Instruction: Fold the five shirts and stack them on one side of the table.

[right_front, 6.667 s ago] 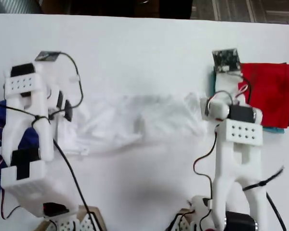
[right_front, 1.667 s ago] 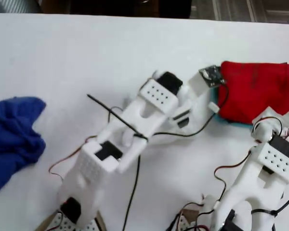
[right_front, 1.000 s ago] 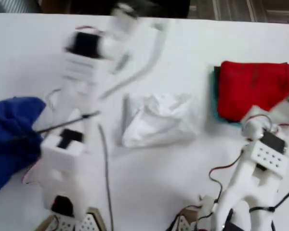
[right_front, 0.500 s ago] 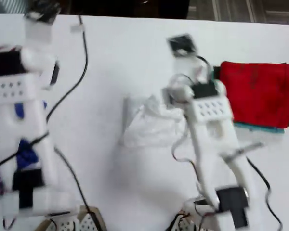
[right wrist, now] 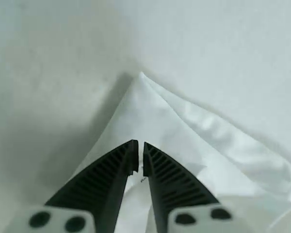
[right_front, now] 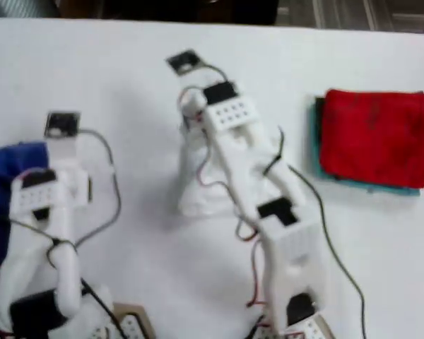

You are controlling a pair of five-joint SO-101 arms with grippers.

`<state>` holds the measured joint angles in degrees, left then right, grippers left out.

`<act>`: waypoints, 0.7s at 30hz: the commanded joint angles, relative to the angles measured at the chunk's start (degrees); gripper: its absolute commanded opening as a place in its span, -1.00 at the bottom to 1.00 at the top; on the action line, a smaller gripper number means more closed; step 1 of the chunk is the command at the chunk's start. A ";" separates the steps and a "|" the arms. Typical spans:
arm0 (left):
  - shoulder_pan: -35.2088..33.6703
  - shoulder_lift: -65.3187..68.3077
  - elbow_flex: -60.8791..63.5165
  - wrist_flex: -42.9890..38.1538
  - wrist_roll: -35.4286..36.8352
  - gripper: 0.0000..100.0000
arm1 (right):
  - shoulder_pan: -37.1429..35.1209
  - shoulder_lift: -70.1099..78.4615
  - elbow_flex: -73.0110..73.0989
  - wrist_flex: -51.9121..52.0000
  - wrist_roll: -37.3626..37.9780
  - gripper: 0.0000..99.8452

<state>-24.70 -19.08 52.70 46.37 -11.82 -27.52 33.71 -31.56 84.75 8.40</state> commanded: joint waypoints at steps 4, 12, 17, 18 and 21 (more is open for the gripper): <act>0.26 3.87 1.63 -5.36 0.97 -0.95 | -0.04 3.56 -5.98 4.44 4.40 -0.96; 0.35 4.31 1.54 -5.89 1.05 -0.95 | 2.51 4.18 -6.24 10.15 8.88 -0.96; 0.35 4.22 2.07 -6.95 1.14 -0.95 | 6.29 2.59 -5.63 16.57 10.64 -0.96; 0.35 3.96 2.42 -7.38 1.14 -0.95 | 7.52 1.54 -4.92 16.57 10.64 -0.96; 0.35 3.96 2.51 -7.47 1.14 -0.95 | 10.15 -3.38 -1.41 16.57 10.64 -0.96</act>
<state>-24.53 -14.51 55.34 39.87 -11.21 -19.52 37.23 -34.11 99.96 18.77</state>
